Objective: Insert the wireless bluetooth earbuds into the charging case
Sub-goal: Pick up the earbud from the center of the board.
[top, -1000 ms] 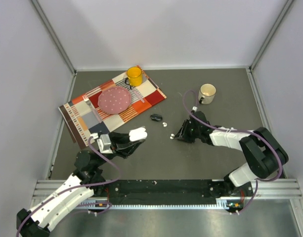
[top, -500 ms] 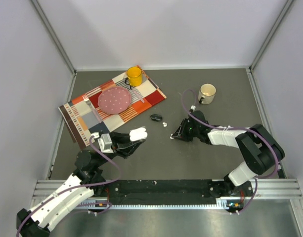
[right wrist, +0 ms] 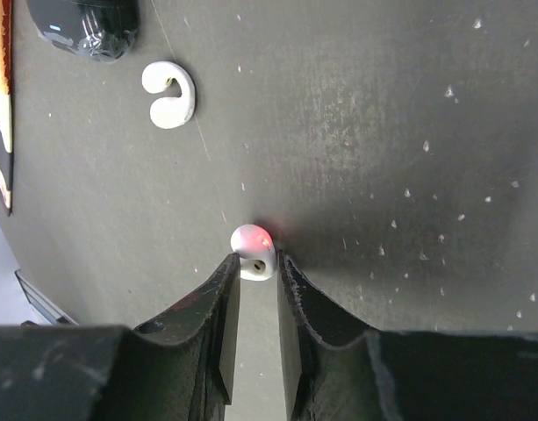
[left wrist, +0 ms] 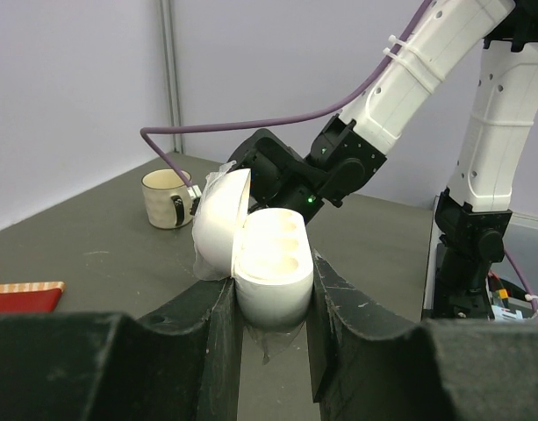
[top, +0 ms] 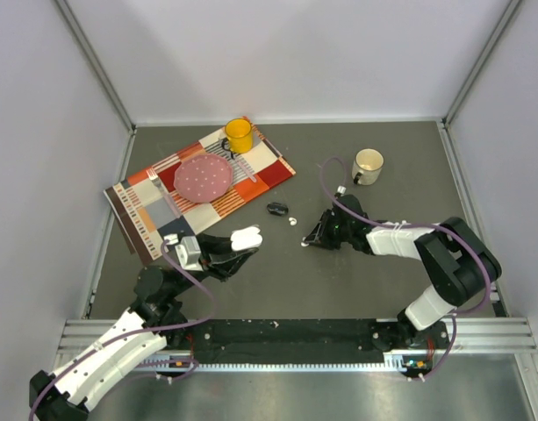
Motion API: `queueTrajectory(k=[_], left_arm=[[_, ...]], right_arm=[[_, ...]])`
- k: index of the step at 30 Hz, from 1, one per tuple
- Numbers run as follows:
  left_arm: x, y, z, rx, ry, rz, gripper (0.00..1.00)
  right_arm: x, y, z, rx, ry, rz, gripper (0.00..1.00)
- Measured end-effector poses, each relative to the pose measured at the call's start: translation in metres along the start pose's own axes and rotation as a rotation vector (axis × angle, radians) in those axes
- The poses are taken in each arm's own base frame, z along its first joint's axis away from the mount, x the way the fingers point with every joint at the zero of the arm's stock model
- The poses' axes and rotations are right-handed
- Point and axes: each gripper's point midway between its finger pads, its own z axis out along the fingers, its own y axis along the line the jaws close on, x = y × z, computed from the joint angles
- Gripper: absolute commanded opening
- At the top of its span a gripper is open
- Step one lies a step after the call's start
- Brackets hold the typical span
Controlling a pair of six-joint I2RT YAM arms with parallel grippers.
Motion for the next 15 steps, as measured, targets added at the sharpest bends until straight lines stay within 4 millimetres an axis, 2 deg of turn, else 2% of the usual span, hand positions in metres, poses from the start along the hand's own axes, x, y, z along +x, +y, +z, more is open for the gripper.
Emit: queueTrajectory(k=[15], left_arm=[[0.0026, 0.0017, -0.0004, -0.01, 0.01, -0.005, 0.0]], right_arm=[[0.0019, 0.0024, -0.0002, -0.002, 0.009, -0.004, 0.17]])
